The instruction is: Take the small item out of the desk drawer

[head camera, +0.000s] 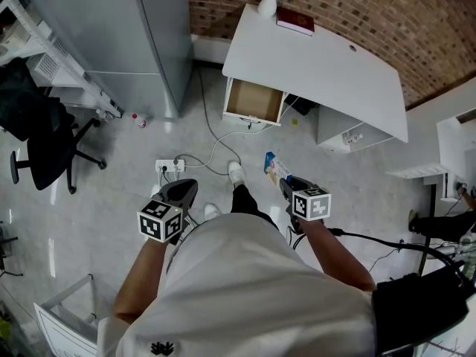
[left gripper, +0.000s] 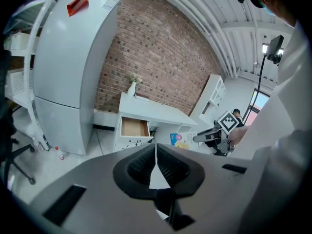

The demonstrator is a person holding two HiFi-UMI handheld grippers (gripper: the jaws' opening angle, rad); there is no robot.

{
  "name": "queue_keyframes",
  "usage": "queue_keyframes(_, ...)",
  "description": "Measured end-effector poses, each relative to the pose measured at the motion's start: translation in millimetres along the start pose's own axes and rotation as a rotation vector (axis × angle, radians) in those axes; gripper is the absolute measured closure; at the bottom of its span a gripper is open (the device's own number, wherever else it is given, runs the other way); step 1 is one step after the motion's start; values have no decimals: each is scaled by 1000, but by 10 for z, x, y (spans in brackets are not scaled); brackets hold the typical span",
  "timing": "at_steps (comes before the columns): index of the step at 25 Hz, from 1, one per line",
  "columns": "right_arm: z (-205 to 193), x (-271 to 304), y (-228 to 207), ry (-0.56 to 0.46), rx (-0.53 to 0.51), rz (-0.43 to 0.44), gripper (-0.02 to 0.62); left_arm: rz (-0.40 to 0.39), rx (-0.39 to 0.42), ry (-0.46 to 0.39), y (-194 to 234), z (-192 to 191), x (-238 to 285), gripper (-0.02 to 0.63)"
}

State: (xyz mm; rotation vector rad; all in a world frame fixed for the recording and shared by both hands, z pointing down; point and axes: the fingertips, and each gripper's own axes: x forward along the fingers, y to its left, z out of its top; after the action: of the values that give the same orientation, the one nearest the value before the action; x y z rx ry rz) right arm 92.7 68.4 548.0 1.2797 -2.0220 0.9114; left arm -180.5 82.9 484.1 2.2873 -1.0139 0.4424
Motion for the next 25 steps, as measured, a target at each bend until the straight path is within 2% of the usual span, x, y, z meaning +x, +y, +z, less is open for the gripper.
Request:
queue_keyframes(9,-28,-8,21,1,-4,2,482,0,-12,5,-23,-87,6,577)
queue_keyframes(25,43,56,-57,11,9,-7,482,-21,-16,19,18,0,194,577)
